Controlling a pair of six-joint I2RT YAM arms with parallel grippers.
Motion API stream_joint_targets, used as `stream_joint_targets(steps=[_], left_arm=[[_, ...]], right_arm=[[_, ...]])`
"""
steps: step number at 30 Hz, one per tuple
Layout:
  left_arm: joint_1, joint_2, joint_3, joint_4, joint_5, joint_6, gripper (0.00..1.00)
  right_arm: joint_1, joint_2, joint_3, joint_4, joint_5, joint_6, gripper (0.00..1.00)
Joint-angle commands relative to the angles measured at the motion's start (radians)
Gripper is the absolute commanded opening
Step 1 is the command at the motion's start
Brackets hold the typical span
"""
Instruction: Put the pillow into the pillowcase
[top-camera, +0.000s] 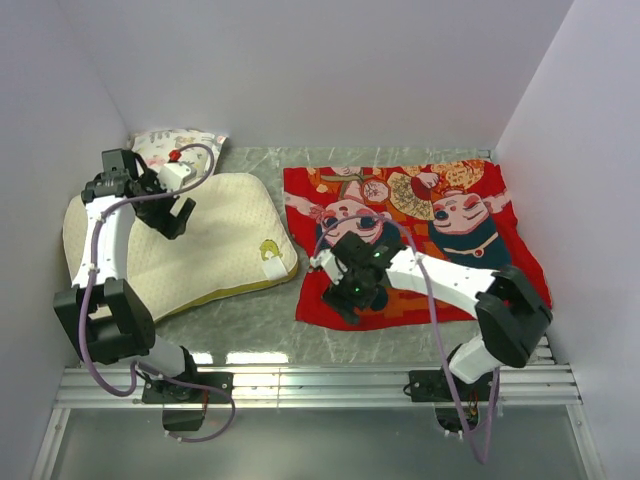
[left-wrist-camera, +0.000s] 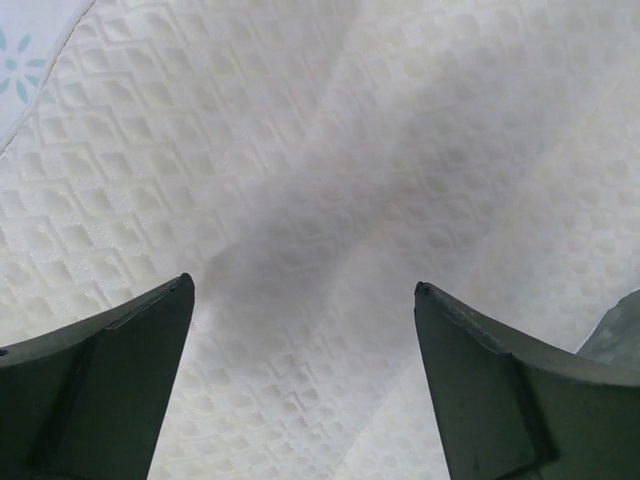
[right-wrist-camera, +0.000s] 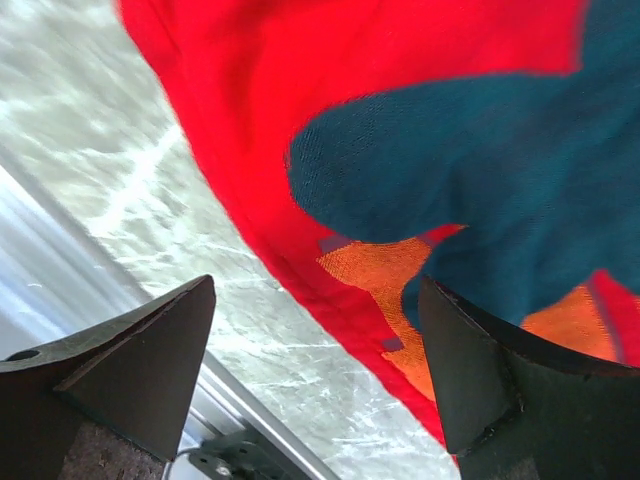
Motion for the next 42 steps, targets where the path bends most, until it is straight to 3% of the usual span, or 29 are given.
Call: stream_joint_targets(steps=[1, 5, 6, 8, 9, 11, 12, 15, 18, 19, 20, 21, 24, 27, 29, 31, 35, 42], left_arm=[[0.004, 0.015, 0.025, 0.023, 0.053, -0.075, 0.97], [0.01, 0.015, 0.013, 0.051, 0.058, -0.115, 0.97], [0.011, 0.012, 0.011, 0.059, 0.056, -0.121, 0.97], [0.013, 0.008, 0.003, 0.074, 0.062, -0.127, 0.97], [0.013, 0.007, 0.0, 0.075, 0.062, -0.126, 0.96], [0.015, 0.002, -0.009, 0.085, 0.065, -0.126, 0.96], [0.019, 0.001, -0.012, 0.089, 0.064, -0.124, 0.96], [0.024, -0.002, -0.03, 0.1, 0.071, -0.113, 0.96], [0.031, 0.002, -0.041, 0.103, 0.079, -0.095, 0.96], [0.034, 0.008, -0.041, 0.103, 0.081, -0.095, 0.96], [0.034, 0.012, -0.035, 0.102, 0.082, -0.093, 0.96], [0.036, 0.021, -0.03, 0.099, 0.09, -0.095, 0.97], [0.038, 0.036, -0.015, 0.088, 0.105, -0.109, 0.97], [0.039, 0.044, -0.001, 0.074, 0.128, -0.126, 0.97], [0.039, 0.045, 0.002, 0.069, 0.131, -0.135, 0.97], [0.039, 0.045, 0.005, 0.069, 0.133, -0.152, 0.97], [0.047, 0.045, 0.008, 0.074, 0.15, -0.193, 0.97], [0.051, 0.061, 0.017, 0.08, 0.185, -0.248, 0.97]], right_arm=[[0.044, 0.04, -0.008, 0.031, 0.15, 0.011, 0.89], [0.042, 0.134, -0.008, 0.04, 0.198, -0.001, 0.75], [0.042, 0.152, -0.008, 0.033, 0.222, -0.008, 0.61], [0.031, 0.146, -0.031, 0.025, 0.253, -0.044, 0.47], [0.002, 0.131, -0.063, 0.017, 0.259, -0.06, 0.29], [-0.053, 0.111, -0.097, -0.021, 0.258, -0.122, 0.06], [-0.085, 0.081, -0.138, -0.036, 0.256, -0.153, 0.0], [-0.281, -0.005, -0.212, -0.081, 0.278, -0.296, 0.0], [-0.357, -0.073, -0.256, -0.144, 0.315, -0.438, 0.01], [-0.383, -0.087, -0.261, -0.168, 0.327, -0.489, 0.06], [-0.392, -0.101, -0.264, -0.179, 0.339, -0.508, 0.15], [-0.398, -0.122, -0.252, -0.194, 0.345, -0.523, 0.38], [-0.401, -0.148, -0.109, -0.262, 0.24, -0.483, 0.69], [-0.398, -0.144, 0.095, -0.284, 0.082, -0.359, 0.7], [-0.38, -0.138, 0.18, -0.227, 0.059, -0.252, 0.66], [-0.308, -0.125, 0.204, -0.158, 0.083, -0.165, 0.61], [-0.162, -0.032, 0.239, -0.096, 0.118, -0.069, 0.42], [0.019, 0.152, 0.303, -0.004, 0.262, 0.034, 0.36]])
